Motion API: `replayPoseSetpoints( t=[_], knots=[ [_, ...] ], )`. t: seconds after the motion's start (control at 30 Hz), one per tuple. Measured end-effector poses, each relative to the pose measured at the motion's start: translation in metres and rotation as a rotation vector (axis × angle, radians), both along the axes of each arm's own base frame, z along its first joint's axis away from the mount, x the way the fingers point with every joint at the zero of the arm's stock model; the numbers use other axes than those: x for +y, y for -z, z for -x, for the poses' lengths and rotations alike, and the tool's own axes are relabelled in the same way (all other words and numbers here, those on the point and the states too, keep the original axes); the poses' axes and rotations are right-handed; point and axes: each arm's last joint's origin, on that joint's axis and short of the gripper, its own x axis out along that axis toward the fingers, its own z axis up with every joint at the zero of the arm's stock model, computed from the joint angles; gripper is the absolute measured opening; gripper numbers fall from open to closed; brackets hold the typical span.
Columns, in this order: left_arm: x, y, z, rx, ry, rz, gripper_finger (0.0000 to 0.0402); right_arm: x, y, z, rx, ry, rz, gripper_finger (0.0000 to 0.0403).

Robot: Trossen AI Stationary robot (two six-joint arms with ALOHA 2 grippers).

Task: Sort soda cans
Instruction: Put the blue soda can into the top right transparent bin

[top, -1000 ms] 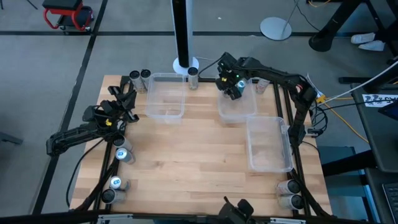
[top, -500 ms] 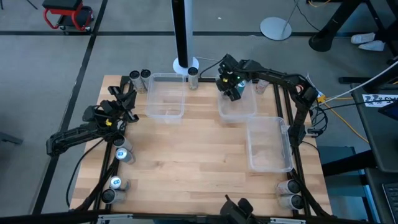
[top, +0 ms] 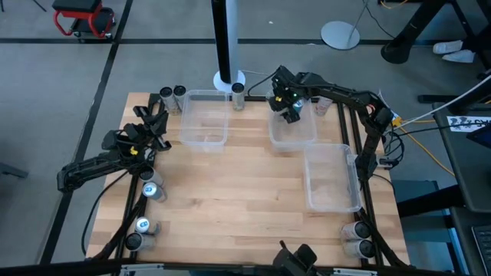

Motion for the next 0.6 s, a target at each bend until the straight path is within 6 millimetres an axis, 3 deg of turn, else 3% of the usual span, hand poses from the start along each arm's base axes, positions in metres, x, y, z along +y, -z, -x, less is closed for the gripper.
replayPoseSetpoints(
  t=[0.6],
  knots=[
    [0.0, 0.001, 0.0, 0.017, -0.01, -0.012, 0.0031, 0.024, -0.077, 0.024, -0.113, 0.008, 0.116, 0.0339]
  ],
)
